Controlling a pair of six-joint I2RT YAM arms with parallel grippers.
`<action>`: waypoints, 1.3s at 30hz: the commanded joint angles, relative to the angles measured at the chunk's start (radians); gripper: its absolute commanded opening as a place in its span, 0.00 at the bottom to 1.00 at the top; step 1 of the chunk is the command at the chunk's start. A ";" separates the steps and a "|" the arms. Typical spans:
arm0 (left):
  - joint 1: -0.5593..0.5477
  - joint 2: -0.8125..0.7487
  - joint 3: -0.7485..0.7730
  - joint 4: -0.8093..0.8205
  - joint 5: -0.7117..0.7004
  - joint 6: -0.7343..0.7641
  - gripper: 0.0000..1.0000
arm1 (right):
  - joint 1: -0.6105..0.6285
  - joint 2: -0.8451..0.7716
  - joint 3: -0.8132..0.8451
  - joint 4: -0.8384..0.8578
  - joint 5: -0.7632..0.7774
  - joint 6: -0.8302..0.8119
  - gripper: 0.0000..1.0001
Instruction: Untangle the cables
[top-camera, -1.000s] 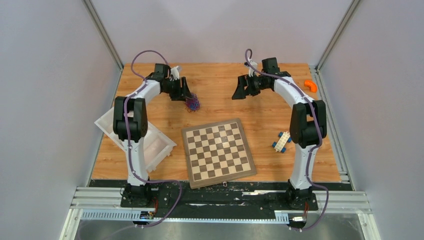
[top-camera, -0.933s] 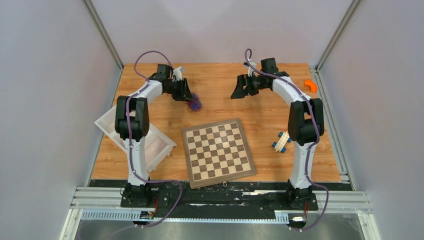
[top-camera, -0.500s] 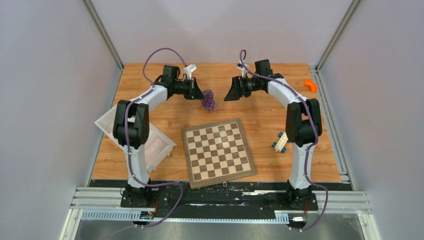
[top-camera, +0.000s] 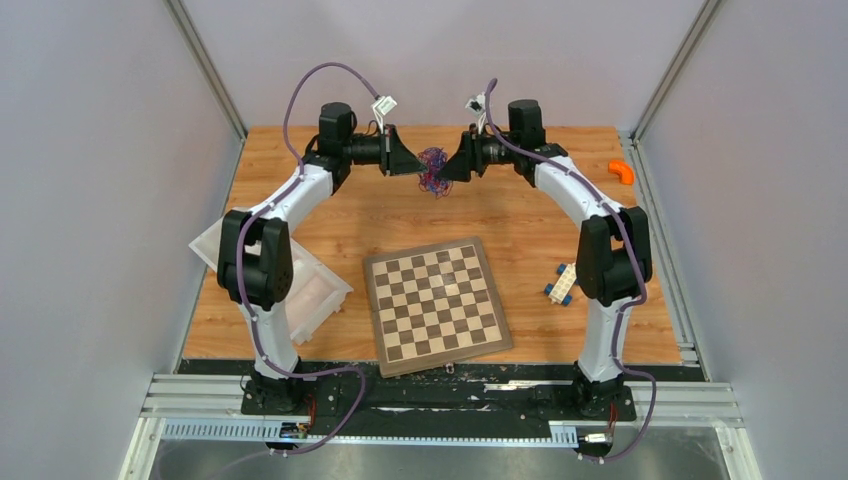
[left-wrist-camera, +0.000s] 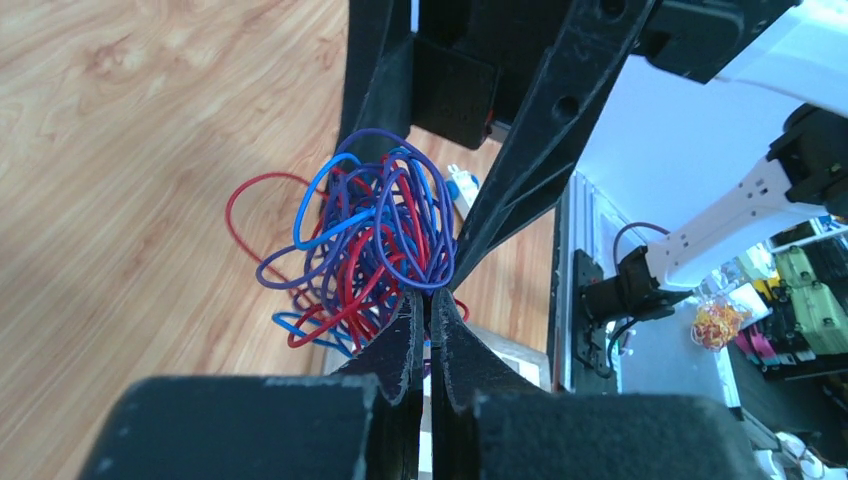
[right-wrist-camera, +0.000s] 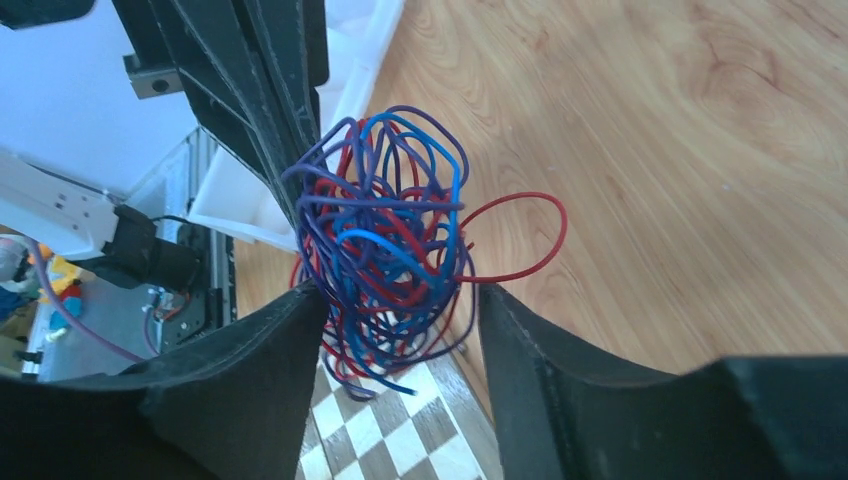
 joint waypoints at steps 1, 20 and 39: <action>-0.003 -0.013 0.070 0.114 0.046 -0.097 0.00 | 0.007 0.003 0.012 0.155 -0.042 0.093 0.54; 0.086 -0.208 0.043 -0.367 -0.209 0.376 0.00 | -0.182 -0.127 -0.094 0.095 0.321 -0.045 0.00; -0.056 -0.079 0.214 -0.441 -0.170 0.695 1.00 | -0.033 -0.203 -0.082 0.110 -0.171 -0.244 0.00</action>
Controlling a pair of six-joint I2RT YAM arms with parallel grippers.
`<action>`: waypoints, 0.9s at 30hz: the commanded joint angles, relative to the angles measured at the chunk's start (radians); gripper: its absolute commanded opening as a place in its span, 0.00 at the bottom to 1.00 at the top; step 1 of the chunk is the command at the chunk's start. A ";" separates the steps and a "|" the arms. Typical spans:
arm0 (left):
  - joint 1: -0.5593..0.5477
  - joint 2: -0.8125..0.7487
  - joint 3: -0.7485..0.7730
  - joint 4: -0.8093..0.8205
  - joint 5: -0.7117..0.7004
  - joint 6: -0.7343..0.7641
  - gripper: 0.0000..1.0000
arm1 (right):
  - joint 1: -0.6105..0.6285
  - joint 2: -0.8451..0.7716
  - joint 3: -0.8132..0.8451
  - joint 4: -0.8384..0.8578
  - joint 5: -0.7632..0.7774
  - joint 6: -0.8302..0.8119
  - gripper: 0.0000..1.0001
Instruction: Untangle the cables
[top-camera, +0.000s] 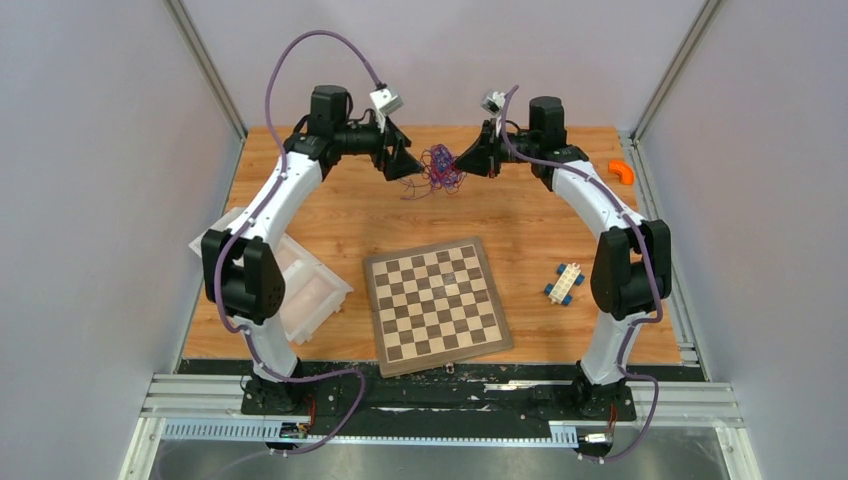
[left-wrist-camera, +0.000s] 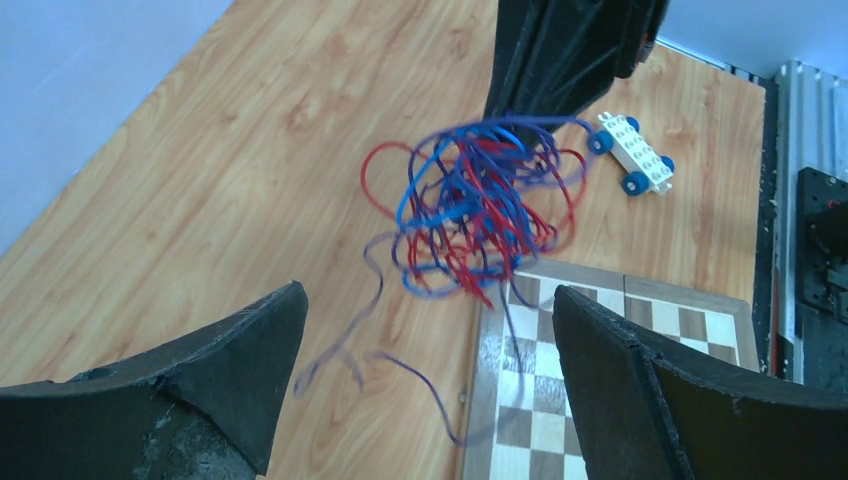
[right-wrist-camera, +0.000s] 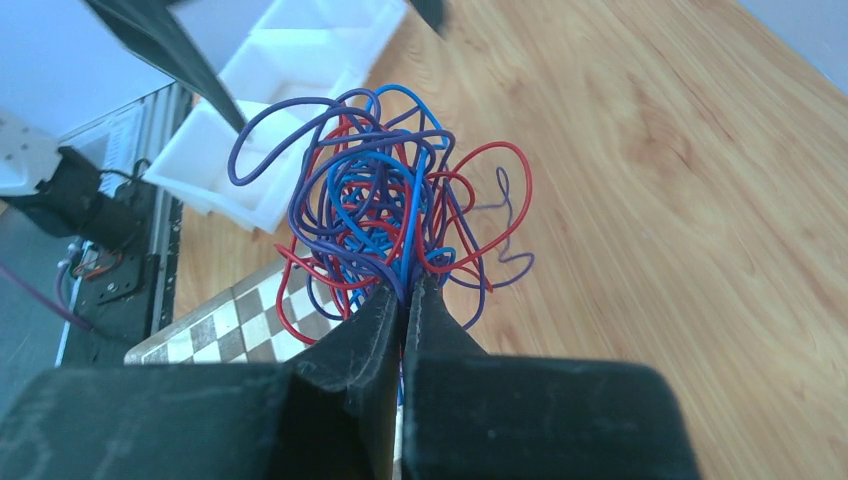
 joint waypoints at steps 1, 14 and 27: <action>-0.061 0.064 0.051 0.032 0.037 0.063 1.00 | 0.035 -0.094 0.020 0.031 -0.116 -0.077 0.00; -0.020 -0.047 -0.115 0.140 0.077 -0.104 0.00 | -0.122 -0.133 -0.037 0.025 0.092 -0.028 0.00; 0.214 -0.076 -0.150 0.031 -0.115 -0.086 0.00 | -0.393 -0.157 -0.043 -0.021 0.415 -0.037 0.00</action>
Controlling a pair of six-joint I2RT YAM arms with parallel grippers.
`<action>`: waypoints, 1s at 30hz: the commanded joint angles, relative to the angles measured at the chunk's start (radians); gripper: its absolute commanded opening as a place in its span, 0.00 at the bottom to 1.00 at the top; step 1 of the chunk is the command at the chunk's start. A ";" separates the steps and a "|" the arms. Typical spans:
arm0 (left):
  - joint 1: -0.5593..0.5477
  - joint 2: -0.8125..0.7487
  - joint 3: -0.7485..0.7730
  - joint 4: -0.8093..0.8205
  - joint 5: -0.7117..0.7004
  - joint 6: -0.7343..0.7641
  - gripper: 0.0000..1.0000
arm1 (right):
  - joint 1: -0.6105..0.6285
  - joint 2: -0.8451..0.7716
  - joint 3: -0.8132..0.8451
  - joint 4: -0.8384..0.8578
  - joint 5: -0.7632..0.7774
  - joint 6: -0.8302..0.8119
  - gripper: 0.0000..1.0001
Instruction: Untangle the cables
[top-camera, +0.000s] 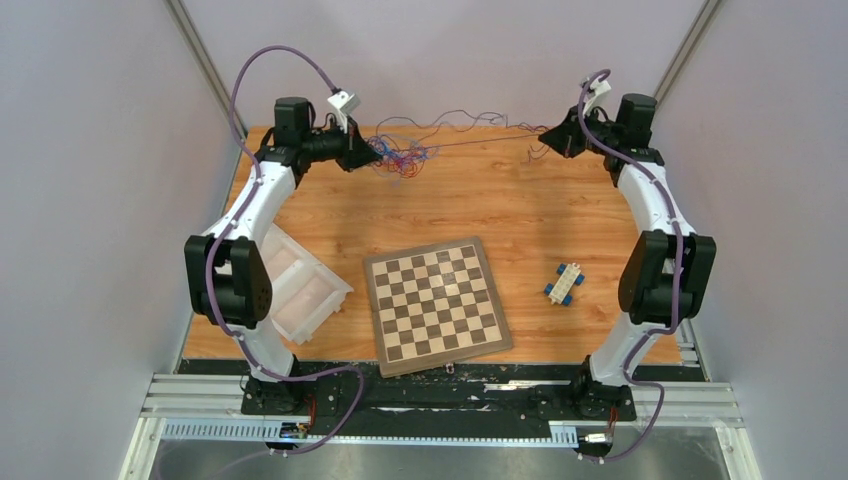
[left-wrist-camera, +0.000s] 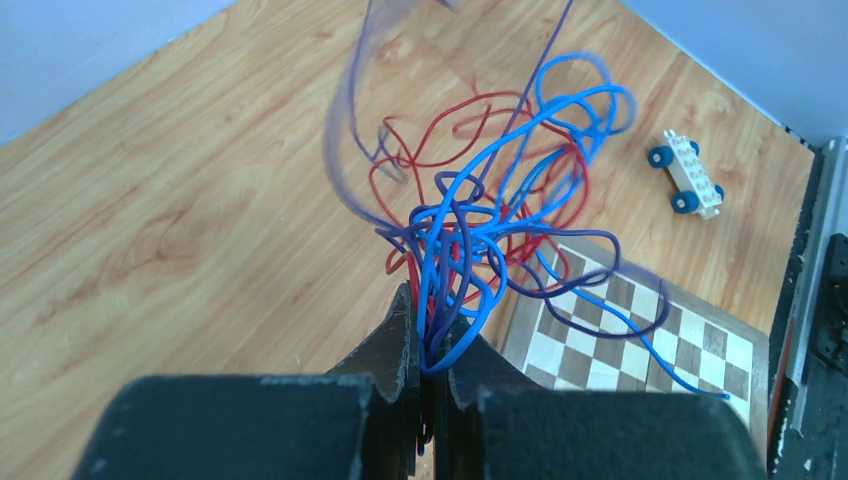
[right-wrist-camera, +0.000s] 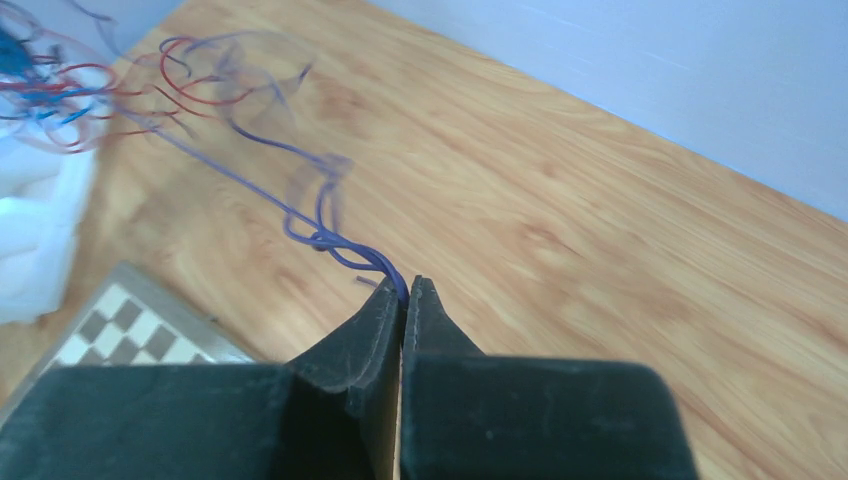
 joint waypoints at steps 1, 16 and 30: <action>0.065 -0.034 0.010 -0.081 -0.093 0.043 0.00 | -0.073 -0.070 -0.006 -0.013 0.178 -0.044 0.00; -0.122 0.051 0.123 -0.041 0.043 0.071 0.00 | 0.115 0.007 0.099 -0.268 -0.133 -0.145 0.83; -0.233 0.152 0.252 0.062 0.132 -0.114 0.10 | 0.365 0.112 0.228 -0.105 -0.095 -0.037 0.02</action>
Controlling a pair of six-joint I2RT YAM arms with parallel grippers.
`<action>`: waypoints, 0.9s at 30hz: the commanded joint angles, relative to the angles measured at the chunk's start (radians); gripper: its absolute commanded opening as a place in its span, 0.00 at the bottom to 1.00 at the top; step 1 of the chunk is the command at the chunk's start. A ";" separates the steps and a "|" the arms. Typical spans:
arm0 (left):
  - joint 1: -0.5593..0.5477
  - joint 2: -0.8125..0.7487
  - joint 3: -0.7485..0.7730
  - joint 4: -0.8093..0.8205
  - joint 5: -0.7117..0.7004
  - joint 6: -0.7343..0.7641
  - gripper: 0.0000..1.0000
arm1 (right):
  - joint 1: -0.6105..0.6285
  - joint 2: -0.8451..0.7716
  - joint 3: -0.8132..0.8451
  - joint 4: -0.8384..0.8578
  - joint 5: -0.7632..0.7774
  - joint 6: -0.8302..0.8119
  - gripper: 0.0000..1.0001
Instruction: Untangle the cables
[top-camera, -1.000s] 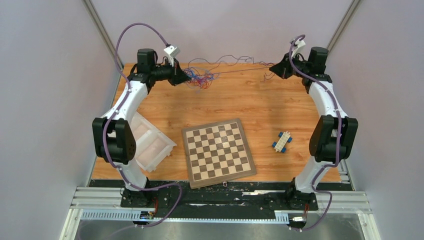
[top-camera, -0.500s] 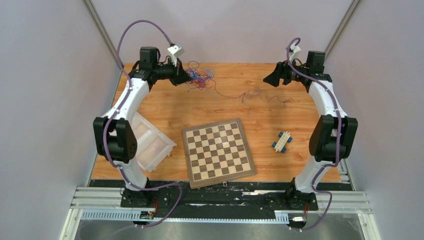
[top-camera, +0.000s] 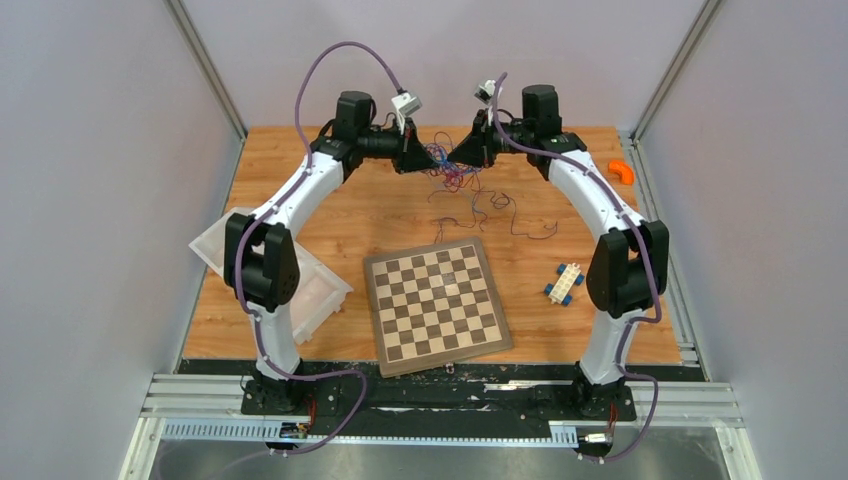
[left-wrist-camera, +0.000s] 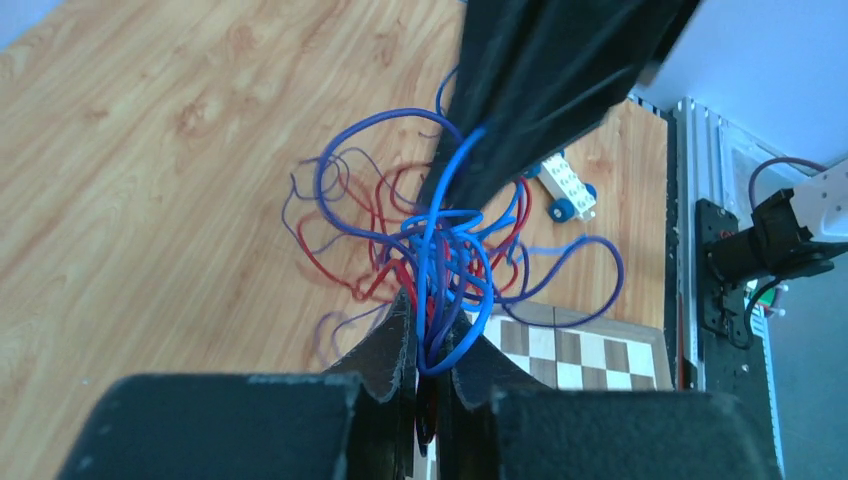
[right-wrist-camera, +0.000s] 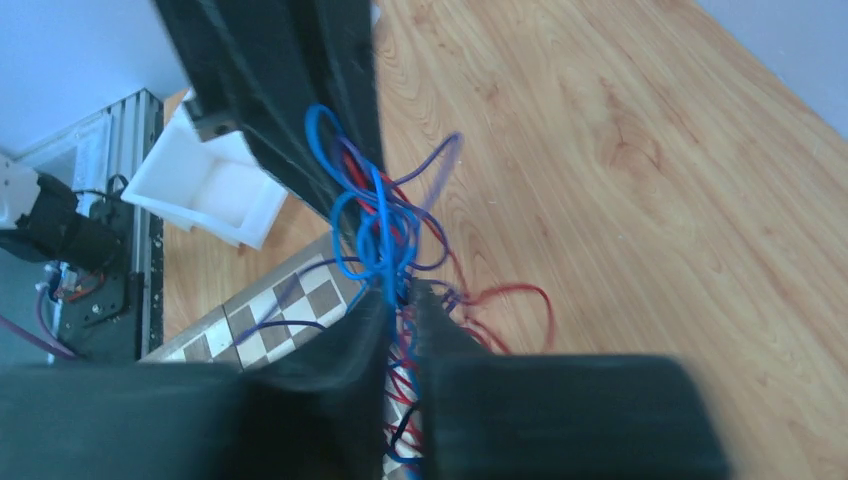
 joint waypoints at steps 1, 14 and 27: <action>0.007 -0.031 0.079 0.011 0.036 -0.012 0.11 | -0.018 0.026 0.036 0.063 0.091 0.009 0.00; 0.297 -0.105 0.032 -0.416 -0.073 0.265 0.16 | -0.251 -0.110 -0.048 -0.003 0.333 -0.115 0.00; 0.202 -0.141 0.034 -0.295 -0.007 0.233 0.15 | -0.185 -0.012 0.067 -0.157 0.111 -0.115 0.85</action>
